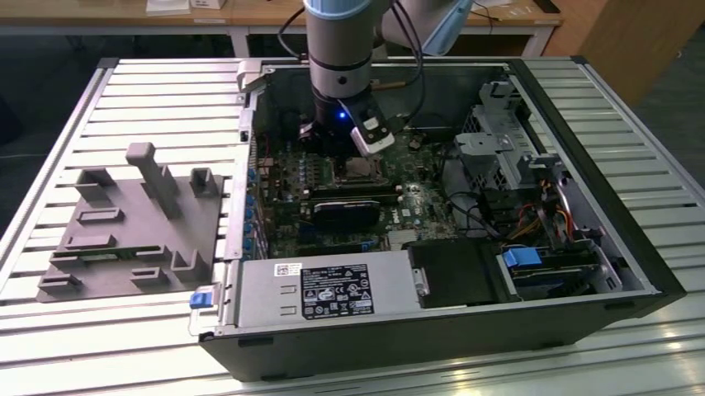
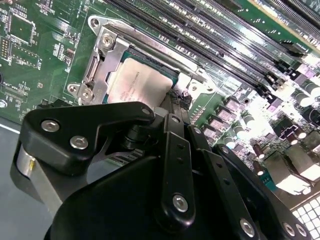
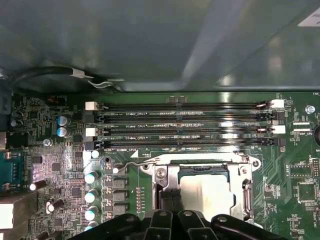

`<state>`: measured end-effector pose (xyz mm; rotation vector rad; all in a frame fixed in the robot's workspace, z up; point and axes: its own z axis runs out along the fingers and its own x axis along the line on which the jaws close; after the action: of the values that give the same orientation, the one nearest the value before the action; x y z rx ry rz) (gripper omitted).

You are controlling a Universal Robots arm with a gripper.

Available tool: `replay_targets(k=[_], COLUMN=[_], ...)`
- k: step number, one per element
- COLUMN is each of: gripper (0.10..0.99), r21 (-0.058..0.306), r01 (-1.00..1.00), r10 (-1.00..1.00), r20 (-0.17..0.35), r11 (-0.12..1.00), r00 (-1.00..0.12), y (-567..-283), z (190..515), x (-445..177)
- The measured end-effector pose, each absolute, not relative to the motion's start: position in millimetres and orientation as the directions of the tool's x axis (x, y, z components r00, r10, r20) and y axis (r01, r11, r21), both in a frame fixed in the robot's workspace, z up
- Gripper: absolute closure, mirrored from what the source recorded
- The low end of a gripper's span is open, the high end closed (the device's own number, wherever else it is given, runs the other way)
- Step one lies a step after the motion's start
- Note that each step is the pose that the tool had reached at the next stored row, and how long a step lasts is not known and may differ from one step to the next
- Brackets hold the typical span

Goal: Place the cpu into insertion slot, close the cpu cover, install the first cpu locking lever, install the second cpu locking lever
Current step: 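Close the cpu cover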

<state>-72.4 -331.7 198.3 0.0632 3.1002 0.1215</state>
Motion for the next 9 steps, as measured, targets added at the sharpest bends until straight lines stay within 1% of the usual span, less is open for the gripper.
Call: replay_targets(k=[5,9], gripper=[0.984,0.984], r21=[0.08,0.079], r01=[0.038,0.038], r10=[0.041,0.041], r20=[-0.037,-0.037], r11=[0.996,0.996], r00=[-0.998,-0.998], y=[-331.6,-331.6], z=[198.3,204.3], x=[-72.3,-72.3])
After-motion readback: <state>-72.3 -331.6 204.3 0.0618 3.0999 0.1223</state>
